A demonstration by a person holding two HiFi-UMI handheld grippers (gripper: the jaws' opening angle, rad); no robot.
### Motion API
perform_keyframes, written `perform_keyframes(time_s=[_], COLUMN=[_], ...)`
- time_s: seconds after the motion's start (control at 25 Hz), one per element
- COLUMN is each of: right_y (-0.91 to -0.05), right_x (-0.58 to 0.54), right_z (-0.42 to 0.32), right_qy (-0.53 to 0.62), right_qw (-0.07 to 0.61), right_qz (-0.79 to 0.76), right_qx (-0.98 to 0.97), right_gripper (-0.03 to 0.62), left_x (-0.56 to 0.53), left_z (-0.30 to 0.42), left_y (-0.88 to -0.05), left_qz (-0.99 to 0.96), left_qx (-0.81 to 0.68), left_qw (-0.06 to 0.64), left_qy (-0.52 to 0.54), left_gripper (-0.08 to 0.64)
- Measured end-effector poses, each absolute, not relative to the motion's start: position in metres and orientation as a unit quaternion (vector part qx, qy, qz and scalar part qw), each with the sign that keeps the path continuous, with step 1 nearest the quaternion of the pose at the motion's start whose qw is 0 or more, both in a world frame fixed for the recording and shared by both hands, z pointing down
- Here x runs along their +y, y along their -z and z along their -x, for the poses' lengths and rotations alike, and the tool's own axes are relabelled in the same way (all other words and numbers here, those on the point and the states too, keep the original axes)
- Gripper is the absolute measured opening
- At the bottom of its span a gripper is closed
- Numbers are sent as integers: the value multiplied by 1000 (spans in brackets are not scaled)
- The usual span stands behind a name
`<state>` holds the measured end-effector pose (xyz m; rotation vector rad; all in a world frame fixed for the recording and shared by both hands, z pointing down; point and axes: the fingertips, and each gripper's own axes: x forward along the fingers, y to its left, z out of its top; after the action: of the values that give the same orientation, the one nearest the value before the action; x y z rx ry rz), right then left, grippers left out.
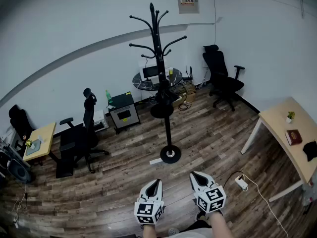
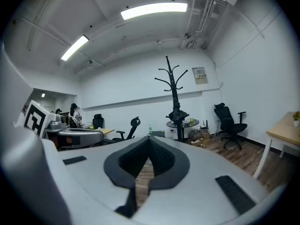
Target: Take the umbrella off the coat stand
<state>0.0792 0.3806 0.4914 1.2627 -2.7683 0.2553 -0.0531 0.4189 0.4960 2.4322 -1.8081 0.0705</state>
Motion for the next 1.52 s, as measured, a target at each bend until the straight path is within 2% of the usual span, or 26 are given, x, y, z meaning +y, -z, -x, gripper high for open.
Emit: perform_keyframes(time_s=[0.36, 0.76, 0.8, 0.88, 0.96, 1.2, 1.52], right_y=[-492, -485, -485, -484, -481, -471, -469], right_x=[389, 376, 373, 365, 354, 310, 238], right_z=[-71, -84, -87, -90, -93, -95, -88], right_qy=[-83, -89, -91, -95, -95, -94, -104], right_qw=[44, 14, 11, 11, 11, 2, -8], right_qz=[-402, -412, -411, -405, -404, -401, -392], right_qx=[-911, -907, -907, -909, -910, -911, -914], right_gripper=[5, 6, 16, 80, 83, 121, 132], left_x=[434, 419, 414, 401, 388, 349, 280], left_z=[67, 99, 100, 99, 96, 85, 100], left_y=[-502, -503, -503, -503, -502, -490, -493], left_qz=[-791, -754, -753, -754, -757, -769, -760], left_qx=[-609, -652, -652, -651, -648, -635, -646], left_qw=[63, 81, 82, 85, 85, 69, 74], left_qy=[-14, 17, 22, 24, 18, 18, -6], left_gripper=[23, 26, 31, 74, 131, 156, 160])
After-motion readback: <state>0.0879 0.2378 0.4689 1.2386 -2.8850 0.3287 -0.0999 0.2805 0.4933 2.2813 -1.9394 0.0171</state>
